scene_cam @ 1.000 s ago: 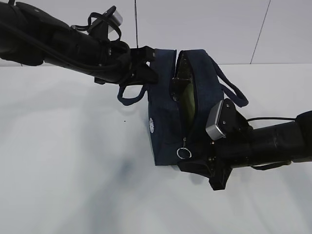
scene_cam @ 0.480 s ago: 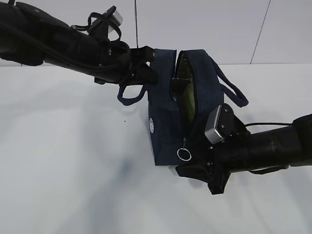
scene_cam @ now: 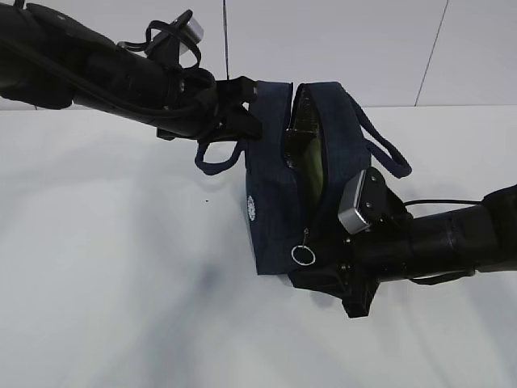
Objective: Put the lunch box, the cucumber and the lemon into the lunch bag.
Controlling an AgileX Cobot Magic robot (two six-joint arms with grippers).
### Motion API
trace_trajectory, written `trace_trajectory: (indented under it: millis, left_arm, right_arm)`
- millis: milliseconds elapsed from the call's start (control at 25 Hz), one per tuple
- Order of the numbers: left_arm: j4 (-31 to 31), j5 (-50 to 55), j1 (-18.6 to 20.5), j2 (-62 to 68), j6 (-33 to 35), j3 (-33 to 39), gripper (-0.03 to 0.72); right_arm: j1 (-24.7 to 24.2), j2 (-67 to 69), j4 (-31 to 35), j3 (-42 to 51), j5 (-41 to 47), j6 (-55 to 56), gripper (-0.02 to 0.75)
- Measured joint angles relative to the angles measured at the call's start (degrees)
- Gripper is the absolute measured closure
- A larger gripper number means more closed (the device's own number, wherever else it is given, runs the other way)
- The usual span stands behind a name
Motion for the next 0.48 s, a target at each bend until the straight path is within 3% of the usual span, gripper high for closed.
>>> trace_trajectory:
  millis: [480]
  left_arm:
    - [0.0, 0.3, 0.0, 0.0, 0.0, 0.0, 0.693]
  right_arm:
    - [0.0, 0.0, 0.0, -0.1, -2.2, 1.0, 0.384]
